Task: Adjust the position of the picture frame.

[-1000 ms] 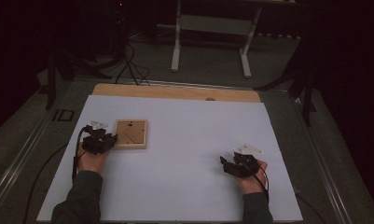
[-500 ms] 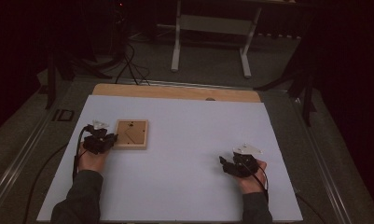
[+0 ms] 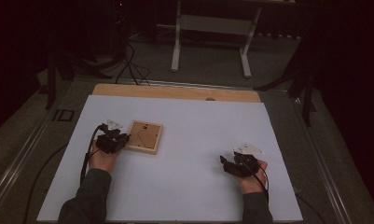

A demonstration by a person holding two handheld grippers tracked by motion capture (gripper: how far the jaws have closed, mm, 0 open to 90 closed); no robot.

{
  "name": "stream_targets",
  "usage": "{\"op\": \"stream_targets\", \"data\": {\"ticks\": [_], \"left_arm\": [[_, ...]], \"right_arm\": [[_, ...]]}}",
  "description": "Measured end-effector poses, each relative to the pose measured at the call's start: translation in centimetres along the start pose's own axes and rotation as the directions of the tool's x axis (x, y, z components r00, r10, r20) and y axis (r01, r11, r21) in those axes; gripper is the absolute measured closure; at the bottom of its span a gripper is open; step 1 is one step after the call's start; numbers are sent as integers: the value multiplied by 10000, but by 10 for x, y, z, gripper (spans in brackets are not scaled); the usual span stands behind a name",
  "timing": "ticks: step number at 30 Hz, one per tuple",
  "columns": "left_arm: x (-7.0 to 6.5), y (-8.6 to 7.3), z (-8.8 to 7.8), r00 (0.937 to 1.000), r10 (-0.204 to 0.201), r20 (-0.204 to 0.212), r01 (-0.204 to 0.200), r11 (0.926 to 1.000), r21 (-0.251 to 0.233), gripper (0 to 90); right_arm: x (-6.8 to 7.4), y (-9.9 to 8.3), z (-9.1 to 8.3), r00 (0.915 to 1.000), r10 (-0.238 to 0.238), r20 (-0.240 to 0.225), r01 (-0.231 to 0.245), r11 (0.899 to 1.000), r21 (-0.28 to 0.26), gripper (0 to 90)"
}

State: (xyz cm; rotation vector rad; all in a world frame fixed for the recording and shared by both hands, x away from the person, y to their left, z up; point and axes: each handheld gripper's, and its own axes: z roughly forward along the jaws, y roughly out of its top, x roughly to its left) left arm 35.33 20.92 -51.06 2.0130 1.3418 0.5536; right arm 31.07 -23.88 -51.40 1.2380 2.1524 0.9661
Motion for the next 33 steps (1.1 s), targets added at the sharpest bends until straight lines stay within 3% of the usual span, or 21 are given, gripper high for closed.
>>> {"op": "stream_targets", "data": {"ticks": [11,18,24,25,26,28,33], "left_arm": [[-21,7,8,9972,601,449,-600,9982,-39,808],[-39,11,12,9898,1111,888,-1099,9938,-174,808],[-53,13,15,9803,1572,1193,-1550,9875,-274,808],[-63,14,16,9717,1915,1383,-1891,9815,-301,808],[-63,14,16,9717,1915,1383,-1891,9815,-301,808],[-72,15,17,9619,2209,1613,-2175,9753,-385,808],[-86,13,16,9481,2521,1936,-2472,9677,-491,808]], "right_arm": [[0,0,0,10000,-12,-8,12,10000,-73,360],[0,0,-1,10000,-26,-10,26,9999,-99,360],[0,0,-1,10000,-32,-12,32,9999,-111,360],[0,1,-1,10000,-47,-18,47,9999,-143,362],[0,1,-1,10000,-52,-14,52,9999,-160,363],[0,1,-1,10000,-37,-18,36,9998,-174,366],[1,1,-1,10000,-71,-18,71,9998,-208,371]]}}
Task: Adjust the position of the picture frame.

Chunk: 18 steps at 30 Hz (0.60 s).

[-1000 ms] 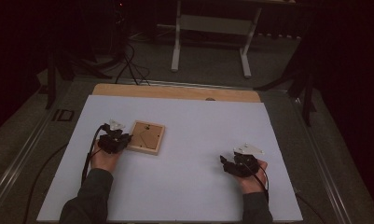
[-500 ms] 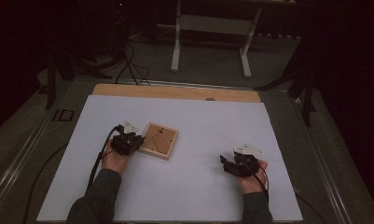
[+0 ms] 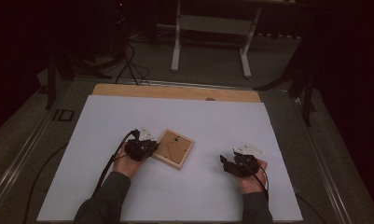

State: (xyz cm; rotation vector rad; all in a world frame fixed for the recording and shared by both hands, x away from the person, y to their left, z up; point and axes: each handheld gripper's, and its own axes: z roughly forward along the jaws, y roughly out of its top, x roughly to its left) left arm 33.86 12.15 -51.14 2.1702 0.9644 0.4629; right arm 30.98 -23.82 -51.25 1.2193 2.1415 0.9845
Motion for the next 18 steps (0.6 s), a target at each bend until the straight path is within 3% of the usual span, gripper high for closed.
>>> {"op": "stream_targets", "data": {"ticks": [4,8,11,15,18], "left_arm": [[-6,2,1,9998,172,85,-172,9998,27,806],[-6,1,1,9999,-18,113,18,10000,-38,794],[-5,0,0,9997,-225,-25,225,9997,-94,714],[-5,-4,-11,9976,-686,77,689,9960,-564,700],[-7,-7,-18,9978,-659,107,665,9951,-734,693]], "right_arm": [[1,1,1,10000,-41,-55,41,10000,-5,374],[3,1,1,10000,-60,-79,60,10000,-64,377],[3,1,1,9999,-70,-88,69,9999,-77,378],[3,2,2,9999,-44,-132,42,9999,-158,386],[5,3,3,9999,-101,-138,98,9997,-212,395]]}}
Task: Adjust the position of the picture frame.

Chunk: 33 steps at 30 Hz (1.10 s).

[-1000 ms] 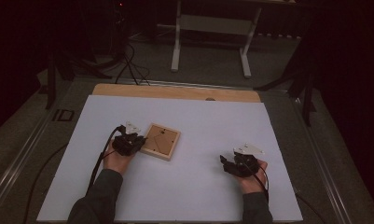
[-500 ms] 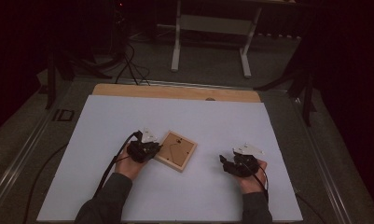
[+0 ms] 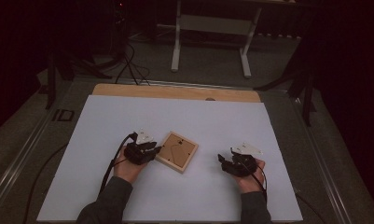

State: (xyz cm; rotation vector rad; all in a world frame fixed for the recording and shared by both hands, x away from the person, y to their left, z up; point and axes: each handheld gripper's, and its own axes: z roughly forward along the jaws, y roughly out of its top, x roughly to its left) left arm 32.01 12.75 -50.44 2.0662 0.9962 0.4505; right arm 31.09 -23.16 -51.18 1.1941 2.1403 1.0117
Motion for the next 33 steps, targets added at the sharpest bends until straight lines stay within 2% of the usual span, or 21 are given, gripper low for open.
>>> {"op": "stream_targets", "data": {"ticks": [6,10,14,16,20,26,32,33], "left_arm": [[-5,-9,-12,9997,-19,233,24,9997,-225,694],[-8,-15,-16,9993,-14,373,20,9998,-172,699],[-12,-19,-20,9984,-196,539,207,9996,-213,702],[-16,-20,-21,9985,-39,547,49,9998,-180,707],[-20,-22,-20,9980,-1,639,10,9999,-138,723],[-24,-24,-17,9976,237,657,-239,9997,25,738],[-22,-28,-15,9976,74,693,-80,9999,86,769],[-23,-28,-15,9975,139,693,-150,9998,156,775]], "right_arm": [[5,4,2,9998,-33,-215,30,9999,-143,416],[9,9,3,9992,-77,-393,66,9996,-259,434],[12,18,5,9981,-242,-574,219,9990,-391,457],[14,23,7,9973,-327,-653,298,9985,-458,474],[18,35,13,9958,-362,-835,316,9979,-562,509],[21,51,24,9933,-362,-1100,296,9977,-617,589],[28,63,48,9900,-528,-1311,488,9983,-333,748],[29,63,51,9901,-552,-1292,516,9982,-312,779]]}}
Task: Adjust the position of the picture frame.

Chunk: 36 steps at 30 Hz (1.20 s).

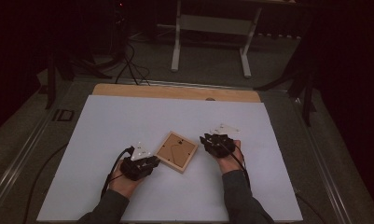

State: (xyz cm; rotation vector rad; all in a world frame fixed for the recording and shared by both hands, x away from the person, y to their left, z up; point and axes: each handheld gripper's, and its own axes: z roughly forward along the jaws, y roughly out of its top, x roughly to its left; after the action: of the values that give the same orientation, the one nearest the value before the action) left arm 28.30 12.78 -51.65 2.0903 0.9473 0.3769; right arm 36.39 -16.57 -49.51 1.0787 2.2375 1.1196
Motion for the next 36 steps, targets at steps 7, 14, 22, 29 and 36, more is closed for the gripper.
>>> {"op": "stream_targets", "data": {"ticks": [7,14,22,29,36], "left_arm": [[-6,-1,9,9987,492,-90,-487,9978,449,873],[-8,-2,15,9982,592,8,-591,9959,689,891],[-9,-1,19,9979,645,-77,-637,9948,796,895],[-10,-1,23,9974,718,-118,-705,9937,875,896],[-10,-1,23,9969,745,-240,-721,9935,879,896]], "right_arm": [[5,-2,22,10000,-15,-11,16,9990,455,895],[5,-3,32,9999,-33,-152,44,9972,745,898],[4,-6,35,9998,160,-112,-150,9961,875,899],[4,-6,34,9999,66,-120,-54,9955,949,899],[5,-6,34,9999,26,-116,-15,9954,961,899]]}}
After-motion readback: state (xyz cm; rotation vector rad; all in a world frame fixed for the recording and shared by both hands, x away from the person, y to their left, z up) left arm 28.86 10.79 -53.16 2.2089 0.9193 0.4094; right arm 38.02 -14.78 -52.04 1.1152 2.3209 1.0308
